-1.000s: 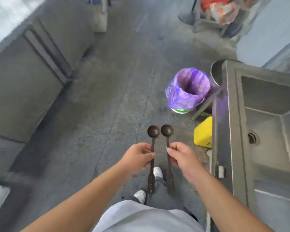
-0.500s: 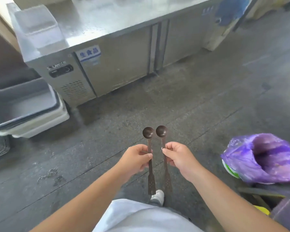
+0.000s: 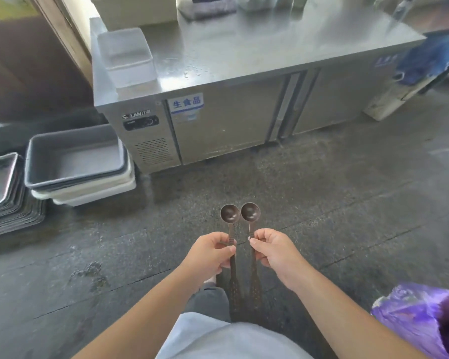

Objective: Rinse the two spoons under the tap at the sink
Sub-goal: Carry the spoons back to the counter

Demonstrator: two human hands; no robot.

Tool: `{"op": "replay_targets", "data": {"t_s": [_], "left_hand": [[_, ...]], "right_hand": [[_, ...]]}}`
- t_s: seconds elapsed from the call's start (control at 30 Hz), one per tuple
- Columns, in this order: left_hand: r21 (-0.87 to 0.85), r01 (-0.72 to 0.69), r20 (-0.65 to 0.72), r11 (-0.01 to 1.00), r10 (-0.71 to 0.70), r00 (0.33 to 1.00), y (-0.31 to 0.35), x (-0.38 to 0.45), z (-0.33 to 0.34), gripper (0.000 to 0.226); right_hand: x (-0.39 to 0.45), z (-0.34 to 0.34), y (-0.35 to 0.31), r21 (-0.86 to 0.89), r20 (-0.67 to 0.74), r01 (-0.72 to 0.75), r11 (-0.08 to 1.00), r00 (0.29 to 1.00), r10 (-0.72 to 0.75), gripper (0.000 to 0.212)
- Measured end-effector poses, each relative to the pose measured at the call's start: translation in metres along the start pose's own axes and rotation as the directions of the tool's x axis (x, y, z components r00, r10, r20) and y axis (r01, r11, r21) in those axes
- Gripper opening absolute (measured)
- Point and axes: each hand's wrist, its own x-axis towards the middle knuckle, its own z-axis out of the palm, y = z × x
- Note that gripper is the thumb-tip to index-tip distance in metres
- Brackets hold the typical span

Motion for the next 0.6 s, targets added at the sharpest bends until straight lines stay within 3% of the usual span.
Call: {"op": "replay_targets", "data": {"t_s": [0.33,0.6], "left_hand": [[0.088,-0.026,-0.005,0.996,0.027,1.000,0.095,0.103,-0.097,0.009],[-0.034,-0.001,-0.126,0.999,-0.003,0.992,0.147,0.179,-0.166,0.009]], "right_hand": [[0.123,0.026,-0.115,-0.021,-0.029,0.034,0.999,0.999,-0.035,0.027],[0.229,0.049,-0.197,-0.133,0.045,0.063,0.989,0.997,-0.058,0.019]]}}
